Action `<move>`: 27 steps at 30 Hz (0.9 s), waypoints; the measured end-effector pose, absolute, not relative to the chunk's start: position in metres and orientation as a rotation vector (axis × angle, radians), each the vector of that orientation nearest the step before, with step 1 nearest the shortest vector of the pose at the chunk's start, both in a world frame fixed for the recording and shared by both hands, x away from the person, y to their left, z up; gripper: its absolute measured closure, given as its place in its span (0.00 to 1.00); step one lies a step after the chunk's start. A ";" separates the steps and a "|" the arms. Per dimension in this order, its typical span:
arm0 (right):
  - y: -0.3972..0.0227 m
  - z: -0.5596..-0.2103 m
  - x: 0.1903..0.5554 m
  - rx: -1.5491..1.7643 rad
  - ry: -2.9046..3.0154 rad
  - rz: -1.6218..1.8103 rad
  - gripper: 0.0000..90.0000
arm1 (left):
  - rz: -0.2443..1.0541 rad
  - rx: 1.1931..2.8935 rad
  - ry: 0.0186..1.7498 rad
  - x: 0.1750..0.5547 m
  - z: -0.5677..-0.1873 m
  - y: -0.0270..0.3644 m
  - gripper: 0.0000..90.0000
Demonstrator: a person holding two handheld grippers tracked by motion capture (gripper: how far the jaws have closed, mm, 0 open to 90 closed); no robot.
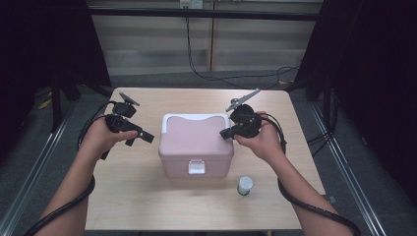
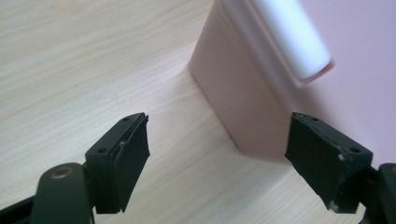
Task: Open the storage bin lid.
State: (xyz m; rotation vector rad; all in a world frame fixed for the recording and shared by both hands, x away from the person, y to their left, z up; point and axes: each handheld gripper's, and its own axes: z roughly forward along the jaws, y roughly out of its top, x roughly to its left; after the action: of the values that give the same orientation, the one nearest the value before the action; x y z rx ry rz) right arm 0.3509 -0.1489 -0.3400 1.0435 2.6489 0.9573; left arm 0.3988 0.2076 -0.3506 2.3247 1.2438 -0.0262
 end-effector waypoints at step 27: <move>-0.147 -0.340 0.347 1.031 2.632 0.950 1.00 | -0.018 2.354 1.219 0.421 -0.332 0.145 0.26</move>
State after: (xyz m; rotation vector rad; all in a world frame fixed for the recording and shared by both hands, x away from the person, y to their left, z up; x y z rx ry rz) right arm 0.3472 -0.1472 -0.3403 1.0306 2.6324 0.9504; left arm 0.4206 0.1449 -0.3324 2.3537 1.2190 -0.0181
